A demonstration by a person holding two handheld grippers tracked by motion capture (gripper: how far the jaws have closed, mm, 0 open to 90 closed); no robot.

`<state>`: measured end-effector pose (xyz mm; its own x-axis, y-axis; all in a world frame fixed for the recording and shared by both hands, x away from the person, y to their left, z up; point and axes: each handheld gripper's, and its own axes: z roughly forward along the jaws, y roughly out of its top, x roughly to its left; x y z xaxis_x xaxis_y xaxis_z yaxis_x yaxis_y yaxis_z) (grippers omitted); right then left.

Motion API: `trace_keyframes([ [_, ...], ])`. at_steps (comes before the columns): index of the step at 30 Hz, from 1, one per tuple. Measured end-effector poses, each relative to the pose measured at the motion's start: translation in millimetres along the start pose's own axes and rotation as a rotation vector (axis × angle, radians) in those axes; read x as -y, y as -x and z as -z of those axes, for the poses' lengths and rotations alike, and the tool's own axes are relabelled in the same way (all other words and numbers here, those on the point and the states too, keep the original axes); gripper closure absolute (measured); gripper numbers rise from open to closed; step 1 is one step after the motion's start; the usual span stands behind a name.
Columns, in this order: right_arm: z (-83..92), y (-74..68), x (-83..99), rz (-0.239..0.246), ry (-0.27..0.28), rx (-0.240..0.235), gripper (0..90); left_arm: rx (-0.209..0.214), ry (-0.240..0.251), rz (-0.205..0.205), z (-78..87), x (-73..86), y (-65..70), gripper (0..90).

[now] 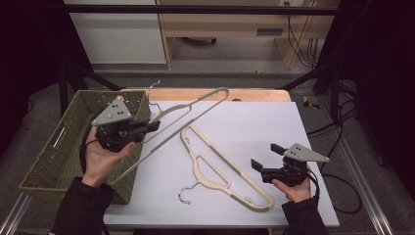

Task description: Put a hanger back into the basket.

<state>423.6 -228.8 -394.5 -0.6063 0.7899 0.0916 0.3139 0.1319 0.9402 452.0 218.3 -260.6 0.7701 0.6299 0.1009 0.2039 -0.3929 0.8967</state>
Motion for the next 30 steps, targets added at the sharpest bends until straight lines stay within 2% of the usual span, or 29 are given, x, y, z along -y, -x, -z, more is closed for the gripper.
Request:
trace_keyframes([
  [7, -0.2, 0.3, 0.1, 0.003, -0.002, 0.001, 9.1, -0.053, -0.008, 0.010, 17.9, 1.7, -31.7, 85.4],
  [8, -0.4, 0.0, 0.1, -0.002, -0.001, 0.003, 9.1, -0.068, -0.013, 0.016, 23.6, 4.9, -40.4, 85.4],
  [13, -0.4, 0.4, 0.0, -0.002, -0.003, 0.002, 8.7, -0.110, -0.021, 0.028, 33.5, 14.3, -56.9, 85.4],
  [14, -0.5, 0.2, 0.1, -0.002, -0.003, 0.005, 8.4, -0.120, -0.016, 0.036, 38.5, 20.1, -65.8, 85.4],
  [15, -0.6, 0.2, 0.0, -0.003, -0.004, 0.006, 8.4, -0.120, -0.016, 0.036, 38.5, 20.1, -65.8, 85.4],
  [18, -0.6, 0.5, 0.1, -0.001, -0.004, 0.006, 8.2, -0.135, -0.014, 0.046, 45.3, 29.0, -77.6, 85.4],
  [25, -1.8, 0.2, 0.3, -0.005, -0.007, 0.010, 8.1, -0.169, -0.047, 0.047, 57.5, 45.8, -97.0, 85.4],
  [30, -1.8, 0.7, 0.5, 0.003, -0.011, 0.006, 8.0, -0.189, -0.050, 0.082, 66.6, 57.6, -110.0, 85.3],
])
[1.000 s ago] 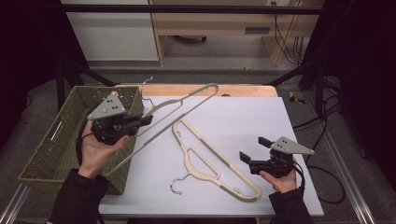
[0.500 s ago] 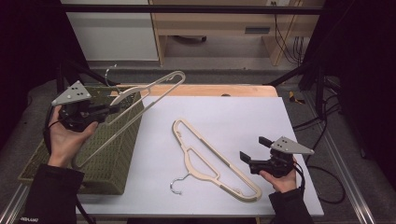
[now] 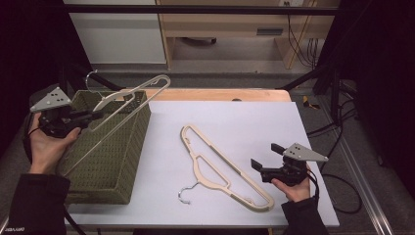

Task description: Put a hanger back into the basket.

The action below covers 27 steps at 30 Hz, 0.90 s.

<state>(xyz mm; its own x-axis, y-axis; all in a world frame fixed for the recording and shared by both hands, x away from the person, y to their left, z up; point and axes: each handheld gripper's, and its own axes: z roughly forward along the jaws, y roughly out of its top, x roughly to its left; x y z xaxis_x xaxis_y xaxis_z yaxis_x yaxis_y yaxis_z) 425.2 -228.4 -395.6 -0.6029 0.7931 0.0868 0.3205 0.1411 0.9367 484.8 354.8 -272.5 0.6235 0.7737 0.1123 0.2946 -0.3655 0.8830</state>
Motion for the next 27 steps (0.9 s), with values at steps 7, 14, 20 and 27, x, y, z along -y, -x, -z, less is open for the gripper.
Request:
trace_keyframes([
  [7, 0.1, -0.2, -0.1, 0.004, -0.003, 0.009, 5.4, -0.037, -0.016, 0.050, 4.3, 20.4, -21.4, 85.3],
  [14, 1.2, 0.5, -0.6, 0.003, 0.001, 0.013, 4.6, -0.049, -0.018, 0.076, 11.1, 32.7, -31.0, 85.4],
  [20, 0.5, -0.2, -0.5, 0.006, -0.008, 0.010, 4.6, -0.064, -0.031, 0.087, 15.9, 44.6, -38.7, 85.3],
  [27, 0.0, -0.4, -0.3, 0.009, -0.011, 0.009, 4.6, -0.069, -0.044, 0.090, 13.7, 50.1, -44.1, 85.3],
])
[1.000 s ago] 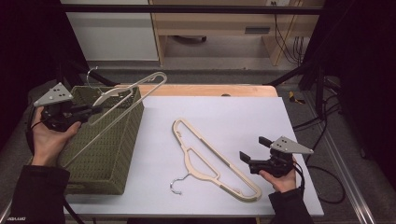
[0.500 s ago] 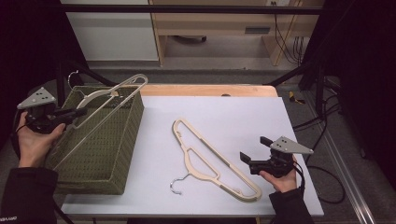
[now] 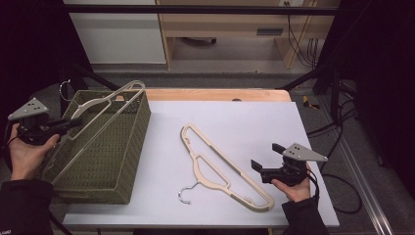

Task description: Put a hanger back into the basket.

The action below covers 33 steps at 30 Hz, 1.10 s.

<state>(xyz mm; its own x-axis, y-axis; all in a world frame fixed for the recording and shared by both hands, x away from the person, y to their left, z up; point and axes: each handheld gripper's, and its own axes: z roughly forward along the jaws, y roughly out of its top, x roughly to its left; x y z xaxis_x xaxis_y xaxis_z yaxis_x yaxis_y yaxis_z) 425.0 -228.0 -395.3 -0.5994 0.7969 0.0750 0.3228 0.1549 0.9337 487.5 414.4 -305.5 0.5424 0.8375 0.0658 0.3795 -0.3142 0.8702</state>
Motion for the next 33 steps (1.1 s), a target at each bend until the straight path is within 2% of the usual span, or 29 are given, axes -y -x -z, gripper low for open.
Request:
trace_keyframes([
  [7, -0.7, -0.4, 0.2, -0.002, -0.002, 0.001, 4.5, 0.002, -0.031, 0.003, -11.4, 5.4, -6.4, 85.3],
  [13, -0.6, -0.1, 0.1, -0.004, -0.004, 0.001, 4.6, 0.017, -0.060, 0.022, -12.4, 20.4, -14.3, 85.4],
  [15, -1.2, -0.7, 0.2, -0.004, -0.005, 0.000, 4.6, 0.025, -0.083, 0.028, -12.4, 26.1, -17.6, 85.4],
  [17, -1.9, -0.7, 0.4, -0.003, -0.008, 0.000, 4.5, 0.031, -0.107, 0.046, -16.5, 32.8, -18.4, 85.4],
  [20, -2.6, -0.3, 1.0, 0.004, -0.013, -0.001, 4.6, 0.059, -0.112, 0.062, -25.1, 41.3, -16.1, 85.3],
  [23, -3.9, -0.3, 1.6, -0.001, -0.018, -0.003, 4.6, 0.064, -0.137, 0.071, -34.1, 48.6, -13.5, 85.0],
  [26, -3.8, -0.1, 1.8, 0.001, -0.019, -0.003, 4.6, 0.074, -0.140, 0.100, -38.1, 54.7, -14.6, 84.7],
  [28, -3.5, 0.4, 1.7, 0.003, -0.020, -0.004, 4.8, 0.074, -0.152, 0.113, -40.5, 58.7, -16.4, 83.8],
  [31, -3.9, -0.4, 1.5, -0.002, -0.017, 0.000, 5.4, 0.069, -0.195, 0.135, -47.5, 66.7, -18.6, 83.3],
  [32, -3.9, -0.3, 1.6, -0.003, -0.016, 0.000, 5.4, 0.069, -0.195, 0.135, -47.5, 66.7, -18.6, 83.2],
  [33, -4.0, -0.2, 1.6, -0.003, -0.016, 0.000, 5.4, 0.059, -0.194, 0.155, -47.6, 67.6, -20.9, 83.2],
])
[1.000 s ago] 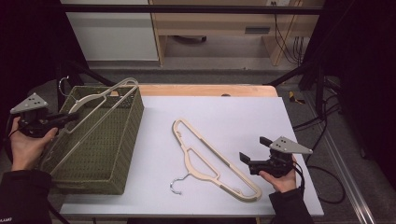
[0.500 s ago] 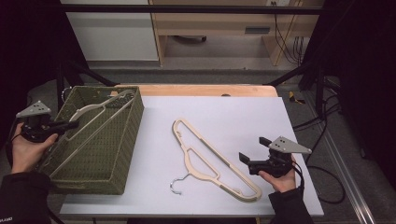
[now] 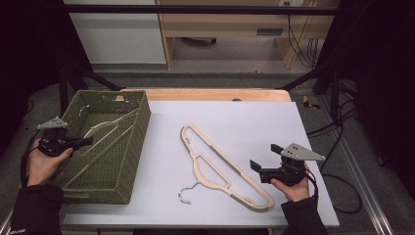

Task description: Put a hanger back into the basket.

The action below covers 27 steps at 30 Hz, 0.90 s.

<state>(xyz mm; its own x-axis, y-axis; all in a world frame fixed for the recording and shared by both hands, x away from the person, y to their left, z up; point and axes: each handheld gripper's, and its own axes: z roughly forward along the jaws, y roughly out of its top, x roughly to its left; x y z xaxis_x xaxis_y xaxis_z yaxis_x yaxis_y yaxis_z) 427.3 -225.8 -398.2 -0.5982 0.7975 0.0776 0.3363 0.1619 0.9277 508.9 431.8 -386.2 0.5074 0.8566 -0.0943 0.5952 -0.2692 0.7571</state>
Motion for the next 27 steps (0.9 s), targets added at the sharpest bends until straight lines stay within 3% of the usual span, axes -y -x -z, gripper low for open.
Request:
trace_keyframes([
  [5, -0.3, -0.4, 0.1, -0.001, -0.004, -0.001, 5.4, -0.037, -0.005, 0.030, -0.4, -0.3, -3.2, 82.6],
  [12, -1.3, -0.1, 0.0, -0.002, -0.003, -0.006, 5.4, -0.149, -0.031, 0.056, -2.2, -0.2, -8.6, 79.8],
  [16, -2.5, -0.6, 0.0, -0.004, -0.003, -0.008, 5.3, -0.216, -0.066, 0.076, -4.1, 1.9, -14.1, 70.6],
  [22, -2.8, -0.7, 0.2, -0.001, -0.003, -0.008, 5.3, -0.266, -0.108, 0.111, -7.1, 4.4, -19.8, 57.1],
  [27, -2.9, -0.6, 0.3, -0.001, -0.004, -0.009, 5.3, -0.268, -0.142, 0.127, -9.4, 5.9, -22.4, 52.5],
])
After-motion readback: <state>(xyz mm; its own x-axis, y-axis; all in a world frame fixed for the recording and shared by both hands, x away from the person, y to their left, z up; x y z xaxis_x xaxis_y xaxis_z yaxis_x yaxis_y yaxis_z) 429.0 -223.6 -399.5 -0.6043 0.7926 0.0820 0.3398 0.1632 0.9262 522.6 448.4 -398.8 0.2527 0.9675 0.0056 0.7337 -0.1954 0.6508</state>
